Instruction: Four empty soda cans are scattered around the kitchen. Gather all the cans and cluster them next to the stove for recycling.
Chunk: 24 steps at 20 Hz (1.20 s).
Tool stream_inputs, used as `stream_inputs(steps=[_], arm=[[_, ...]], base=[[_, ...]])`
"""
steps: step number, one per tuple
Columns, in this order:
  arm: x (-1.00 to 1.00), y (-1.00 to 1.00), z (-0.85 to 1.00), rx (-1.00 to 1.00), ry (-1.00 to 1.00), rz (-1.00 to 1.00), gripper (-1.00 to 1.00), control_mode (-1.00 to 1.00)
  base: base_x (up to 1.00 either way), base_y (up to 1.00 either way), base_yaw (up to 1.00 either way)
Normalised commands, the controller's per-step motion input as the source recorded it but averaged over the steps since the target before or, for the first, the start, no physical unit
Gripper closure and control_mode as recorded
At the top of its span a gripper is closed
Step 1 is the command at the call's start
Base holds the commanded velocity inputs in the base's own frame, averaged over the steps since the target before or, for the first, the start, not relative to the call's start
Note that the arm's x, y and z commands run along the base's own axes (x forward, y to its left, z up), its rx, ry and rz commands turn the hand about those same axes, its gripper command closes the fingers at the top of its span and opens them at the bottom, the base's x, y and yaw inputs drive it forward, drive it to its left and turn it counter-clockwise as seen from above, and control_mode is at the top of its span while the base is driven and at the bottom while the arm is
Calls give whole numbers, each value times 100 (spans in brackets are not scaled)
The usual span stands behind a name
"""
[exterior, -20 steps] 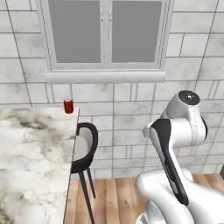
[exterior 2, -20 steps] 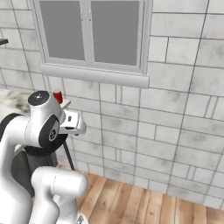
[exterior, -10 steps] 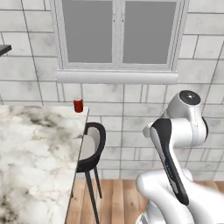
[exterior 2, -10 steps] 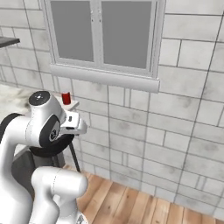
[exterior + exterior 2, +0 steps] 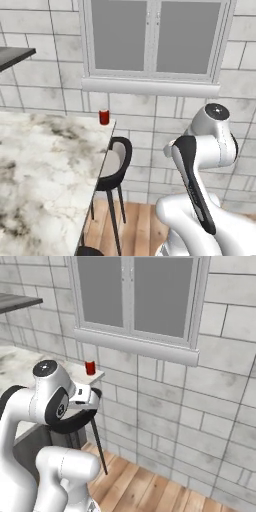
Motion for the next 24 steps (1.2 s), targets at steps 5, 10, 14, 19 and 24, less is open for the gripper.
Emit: stream_inputs(steps=[5, 10, 14, 19, 24], arm=[[0, 0, 0, 0, 0, 0, -100, 100], [0, 0, 0, 0, 0, 0, -100, 100], [0, 0, 0, 0, 0, 0, -100, 100], [0, 0, 0, 0, 0, 0, -100, 100], [0, 0, 0, 0, 0, 0, -100, 100]], base=[[0, -23, 25], [0, -24, 25], [2, -20, 22], [3, -28, 23], [26, -37, 20]])
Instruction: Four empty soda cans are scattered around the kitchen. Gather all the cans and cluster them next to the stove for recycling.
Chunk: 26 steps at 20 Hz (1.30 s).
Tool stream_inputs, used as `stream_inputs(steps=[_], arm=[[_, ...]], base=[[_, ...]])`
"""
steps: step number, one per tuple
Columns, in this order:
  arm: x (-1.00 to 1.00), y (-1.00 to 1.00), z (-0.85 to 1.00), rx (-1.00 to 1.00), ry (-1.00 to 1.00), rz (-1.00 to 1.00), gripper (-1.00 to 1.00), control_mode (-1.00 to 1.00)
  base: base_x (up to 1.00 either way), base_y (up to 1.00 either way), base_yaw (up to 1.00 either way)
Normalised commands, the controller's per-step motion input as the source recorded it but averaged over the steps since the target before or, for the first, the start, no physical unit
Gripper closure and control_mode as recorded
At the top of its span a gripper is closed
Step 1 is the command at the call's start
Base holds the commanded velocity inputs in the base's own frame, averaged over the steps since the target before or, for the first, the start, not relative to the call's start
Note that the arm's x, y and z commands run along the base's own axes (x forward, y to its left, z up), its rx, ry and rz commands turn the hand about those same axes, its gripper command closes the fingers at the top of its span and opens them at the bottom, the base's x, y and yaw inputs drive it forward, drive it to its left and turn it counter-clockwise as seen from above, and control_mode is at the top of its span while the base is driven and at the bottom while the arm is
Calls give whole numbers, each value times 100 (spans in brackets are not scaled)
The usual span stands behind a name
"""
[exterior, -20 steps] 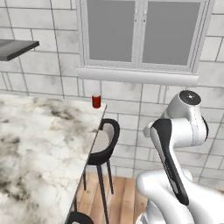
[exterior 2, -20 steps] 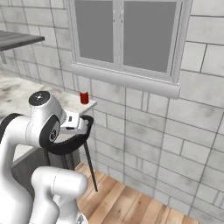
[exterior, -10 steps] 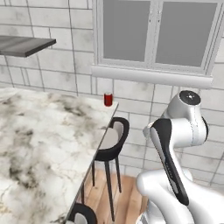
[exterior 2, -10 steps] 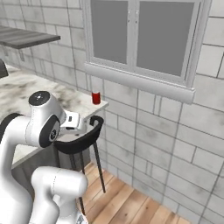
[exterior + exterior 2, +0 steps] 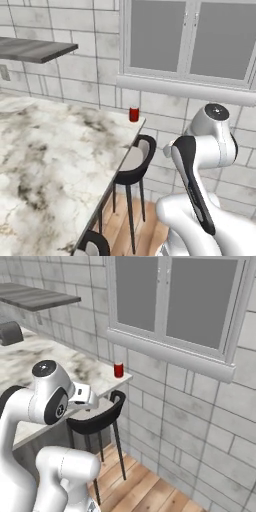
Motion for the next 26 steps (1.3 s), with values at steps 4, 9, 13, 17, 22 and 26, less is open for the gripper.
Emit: stream_inputs(steps=[4, 9, 13, 17, 22, 26], arm=[[0, 0, 0, 0, 0, 0, -100, 100], [0, 0, 0, 0, 0, 0, -100, 100], [0, 0, 0, 0, 0, 0, -100, 100], [0, 0, 0, 0, 0, 0, -100, 100], [0, 0, 0, 0, 0, 0, -100, 100], [0, 0, 0, 0, 0, 0, -100, 100]], base=[[39, -55, 21], [29, -52, 19], [15, -32, 23], [2, -15, 25], [18, -16, 14], [27, -18, 7]])
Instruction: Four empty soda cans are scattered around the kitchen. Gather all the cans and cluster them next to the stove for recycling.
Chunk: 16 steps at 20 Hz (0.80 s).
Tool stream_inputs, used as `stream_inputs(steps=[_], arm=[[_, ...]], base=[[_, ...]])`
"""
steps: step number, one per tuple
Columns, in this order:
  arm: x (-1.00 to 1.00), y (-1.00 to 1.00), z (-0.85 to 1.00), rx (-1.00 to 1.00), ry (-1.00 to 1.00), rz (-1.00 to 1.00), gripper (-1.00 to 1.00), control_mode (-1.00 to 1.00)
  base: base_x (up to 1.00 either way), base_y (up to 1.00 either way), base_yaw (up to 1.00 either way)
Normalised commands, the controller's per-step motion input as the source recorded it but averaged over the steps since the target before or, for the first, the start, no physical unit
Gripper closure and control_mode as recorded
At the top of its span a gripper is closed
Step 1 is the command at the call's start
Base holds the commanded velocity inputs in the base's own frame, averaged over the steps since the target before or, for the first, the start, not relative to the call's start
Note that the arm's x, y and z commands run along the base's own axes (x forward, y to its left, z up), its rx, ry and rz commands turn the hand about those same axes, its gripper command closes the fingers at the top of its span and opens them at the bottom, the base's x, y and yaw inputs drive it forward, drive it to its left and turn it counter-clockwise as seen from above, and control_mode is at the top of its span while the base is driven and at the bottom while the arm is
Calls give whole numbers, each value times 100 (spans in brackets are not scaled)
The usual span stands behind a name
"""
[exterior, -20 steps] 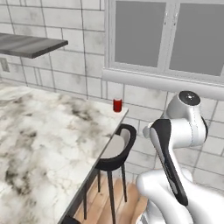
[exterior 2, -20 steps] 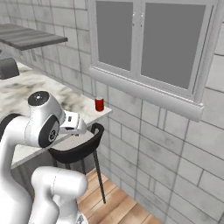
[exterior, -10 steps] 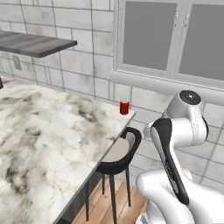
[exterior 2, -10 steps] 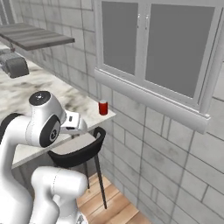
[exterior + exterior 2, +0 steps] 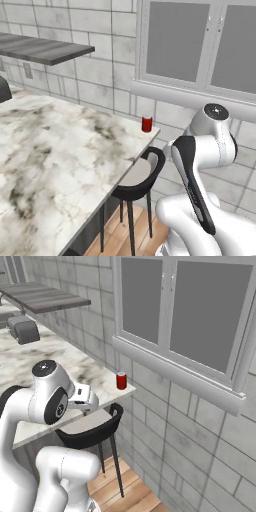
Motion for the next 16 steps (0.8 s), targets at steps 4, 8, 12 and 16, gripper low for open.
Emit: stream_inputs(steps=[4, 8, 12, 16], arm=[[0, 0, 0, 0, 0, 0, -100, 100], [0, 0, 0, 0, 0, 0, -100, 100], [0, 0, 0, 0, 0, 0, -100, 100], [12, 0, -3, 0, 0, 0, -100, -100]], base=[[28, -18, 8], [28, -12, 4], [9, -1, 0], [2, 0, 0]])
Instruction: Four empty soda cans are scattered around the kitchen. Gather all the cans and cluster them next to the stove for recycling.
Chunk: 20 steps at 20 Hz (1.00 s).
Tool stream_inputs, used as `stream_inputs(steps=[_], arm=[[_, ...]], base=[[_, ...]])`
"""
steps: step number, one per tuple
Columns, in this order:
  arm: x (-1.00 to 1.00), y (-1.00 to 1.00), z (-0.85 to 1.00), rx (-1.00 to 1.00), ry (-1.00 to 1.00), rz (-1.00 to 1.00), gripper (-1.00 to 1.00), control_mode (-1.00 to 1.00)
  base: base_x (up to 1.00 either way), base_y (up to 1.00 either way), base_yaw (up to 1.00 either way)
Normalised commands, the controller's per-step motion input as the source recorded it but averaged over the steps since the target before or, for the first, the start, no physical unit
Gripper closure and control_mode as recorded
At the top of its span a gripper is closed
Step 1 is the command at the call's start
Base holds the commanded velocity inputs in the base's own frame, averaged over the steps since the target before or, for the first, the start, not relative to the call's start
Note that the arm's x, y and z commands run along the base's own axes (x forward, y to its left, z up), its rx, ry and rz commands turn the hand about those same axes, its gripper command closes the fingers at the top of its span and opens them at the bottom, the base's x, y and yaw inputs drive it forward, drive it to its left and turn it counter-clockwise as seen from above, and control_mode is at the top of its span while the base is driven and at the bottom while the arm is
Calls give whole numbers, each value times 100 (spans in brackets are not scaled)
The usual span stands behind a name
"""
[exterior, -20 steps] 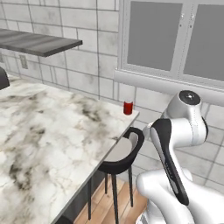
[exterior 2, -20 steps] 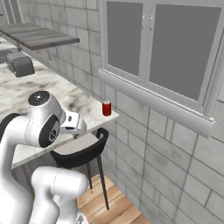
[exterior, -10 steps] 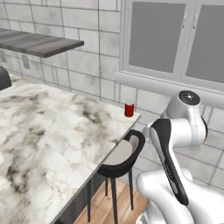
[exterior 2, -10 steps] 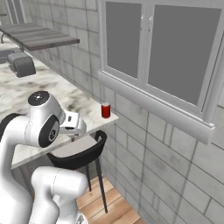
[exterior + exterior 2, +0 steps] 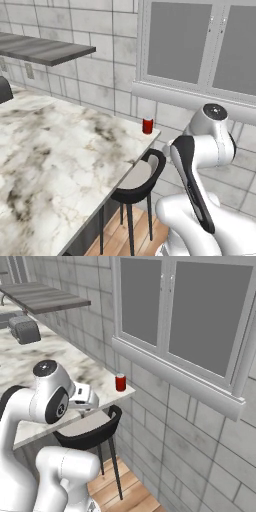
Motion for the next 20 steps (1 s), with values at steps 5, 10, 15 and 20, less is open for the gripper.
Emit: stream_inputs(steps=[5, 10, 15, 20], arm=[[30, 0, 0, 0, 5, -3, -100, -100], [35, 0, -2, 0, 11, -6, -100, -100], [34, 0, -5, 0, 11, -7, -100, -100], [44, 0, -12, 0, 8, -7, -100, -100]], base=[[0, 0, 0], [0, 0, 0], [0, 0, 0], [0, 0, 0]])
